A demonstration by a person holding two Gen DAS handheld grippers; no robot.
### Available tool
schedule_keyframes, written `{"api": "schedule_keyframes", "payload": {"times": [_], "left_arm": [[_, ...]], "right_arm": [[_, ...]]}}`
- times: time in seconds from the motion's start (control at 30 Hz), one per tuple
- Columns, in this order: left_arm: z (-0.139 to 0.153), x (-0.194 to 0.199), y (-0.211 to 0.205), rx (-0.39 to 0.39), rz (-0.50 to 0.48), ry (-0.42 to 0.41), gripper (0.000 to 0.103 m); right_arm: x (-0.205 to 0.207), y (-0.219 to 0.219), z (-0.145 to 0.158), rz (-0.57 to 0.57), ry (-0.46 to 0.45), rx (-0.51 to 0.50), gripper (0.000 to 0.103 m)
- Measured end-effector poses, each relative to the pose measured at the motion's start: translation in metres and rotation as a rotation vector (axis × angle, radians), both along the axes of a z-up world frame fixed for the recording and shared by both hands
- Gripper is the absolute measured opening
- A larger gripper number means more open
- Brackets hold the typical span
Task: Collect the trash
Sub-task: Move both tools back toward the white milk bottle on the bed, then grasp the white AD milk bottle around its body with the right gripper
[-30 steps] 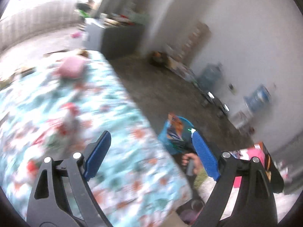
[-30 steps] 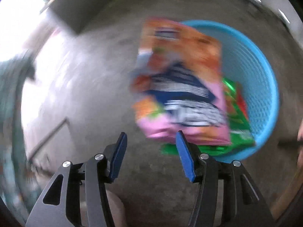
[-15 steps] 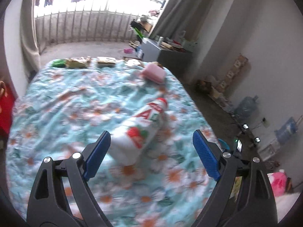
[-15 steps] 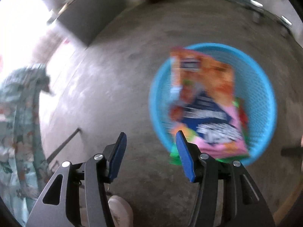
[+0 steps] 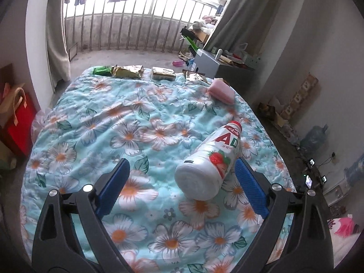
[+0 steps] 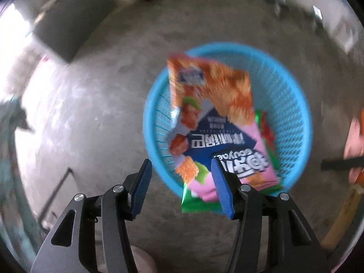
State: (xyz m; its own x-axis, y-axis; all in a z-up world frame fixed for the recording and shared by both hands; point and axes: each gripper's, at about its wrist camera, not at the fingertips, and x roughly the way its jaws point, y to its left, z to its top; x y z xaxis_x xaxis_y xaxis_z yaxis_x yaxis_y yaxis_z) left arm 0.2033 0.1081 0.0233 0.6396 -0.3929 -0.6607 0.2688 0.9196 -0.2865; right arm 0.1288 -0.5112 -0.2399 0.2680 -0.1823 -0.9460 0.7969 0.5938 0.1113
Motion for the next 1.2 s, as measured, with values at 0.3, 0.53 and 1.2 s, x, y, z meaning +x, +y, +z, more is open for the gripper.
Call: {"api": "schedule_keyframes", "payload": {"times": [0.3,0.53,1.2], "left_arm": [[-0.018,-0.007,0.007,0.103,0.1,0.005,0.089],[-0.037,-0.016,0.017,0.169,0.185,0.047,0.089],[-0.088,0.004,0.03,0.194,0.265,0.138,0.089]], "right_arm": [[-0.012,0.134,0.178,0.313,-0.193,-0.209,0.078],[-0.013,0.228,0.237,0.49,-0.493,0.089,0.081],[0.111,0.382,0.182,0.467,-0.491,0.695,0.081]]}}
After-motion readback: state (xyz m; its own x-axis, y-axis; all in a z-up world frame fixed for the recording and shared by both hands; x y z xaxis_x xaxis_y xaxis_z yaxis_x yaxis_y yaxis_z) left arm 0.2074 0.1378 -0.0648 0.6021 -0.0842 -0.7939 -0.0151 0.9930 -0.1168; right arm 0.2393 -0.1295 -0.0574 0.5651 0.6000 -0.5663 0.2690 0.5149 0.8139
